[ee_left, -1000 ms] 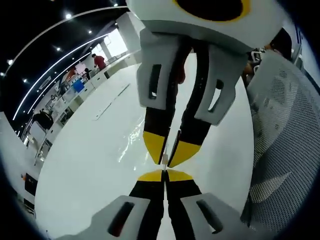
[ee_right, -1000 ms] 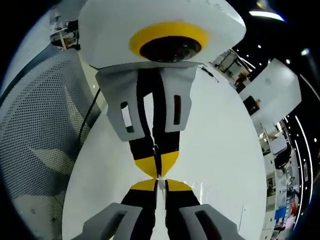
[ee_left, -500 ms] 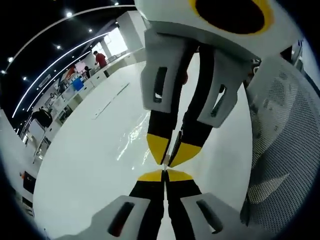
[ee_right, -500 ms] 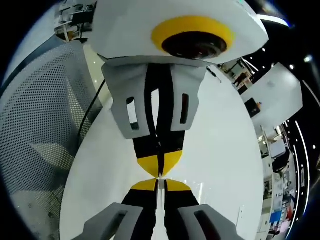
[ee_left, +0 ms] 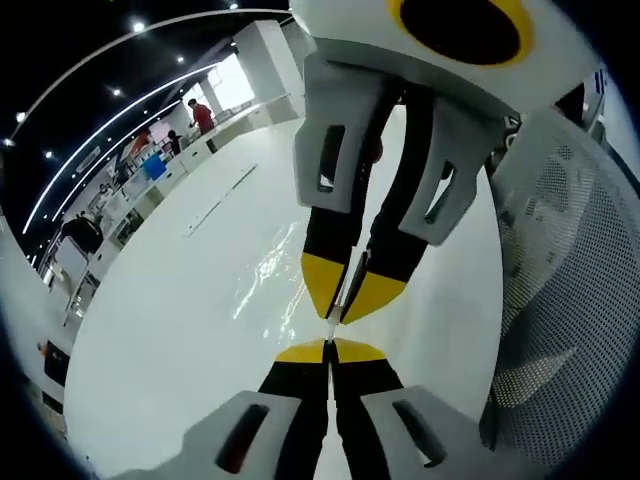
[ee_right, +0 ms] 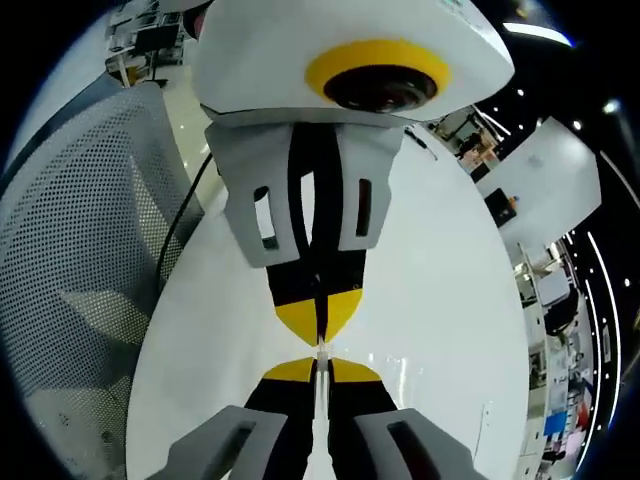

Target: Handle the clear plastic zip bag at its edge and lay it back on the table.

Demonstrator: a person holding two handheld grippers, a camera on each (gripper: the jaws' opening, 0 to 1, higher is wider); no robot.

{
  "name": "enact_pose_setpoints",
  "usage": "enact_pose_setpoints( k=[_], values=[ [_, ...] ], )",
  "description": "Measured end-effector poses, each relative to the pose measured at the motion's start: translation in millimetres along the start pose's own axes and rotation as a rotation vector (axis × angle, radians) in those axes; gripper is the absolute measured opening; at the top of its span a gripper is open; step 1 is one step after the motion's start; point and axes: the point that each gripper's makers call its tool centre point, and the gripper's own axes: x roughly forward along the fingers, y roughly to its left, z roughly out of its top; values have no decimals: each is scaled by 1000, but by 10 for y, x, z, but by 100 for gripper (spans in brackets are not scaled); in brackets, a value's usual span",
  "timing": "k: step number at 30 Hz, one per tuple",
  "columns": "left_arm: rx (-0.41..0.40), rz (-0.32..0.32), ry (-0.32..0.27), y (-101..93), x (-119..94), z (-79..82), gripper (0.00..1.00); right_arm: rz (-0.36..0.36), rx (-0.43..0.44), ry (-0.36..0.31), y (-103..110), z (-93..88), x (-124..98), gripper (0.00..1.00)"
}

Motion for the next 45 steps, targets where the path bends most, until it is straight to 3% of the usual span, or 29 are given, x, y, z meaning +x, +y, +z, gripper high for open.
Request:
enact_pose_setpoints(
  k=[22, 34, 45],
  values=[
    [2, -9, 17, -51, -15, -46, 0, 23, -27, -1, 70, 66, 52, 0],
    [17, -8, 29, -71, -41, -86, 0, 22, -44, 18, 92, 16, 49, 0],
    [9, -12, 42, -79, -50, -122, 0, 6, -4, 24, 115, -46, -8, 0]
  ],
)
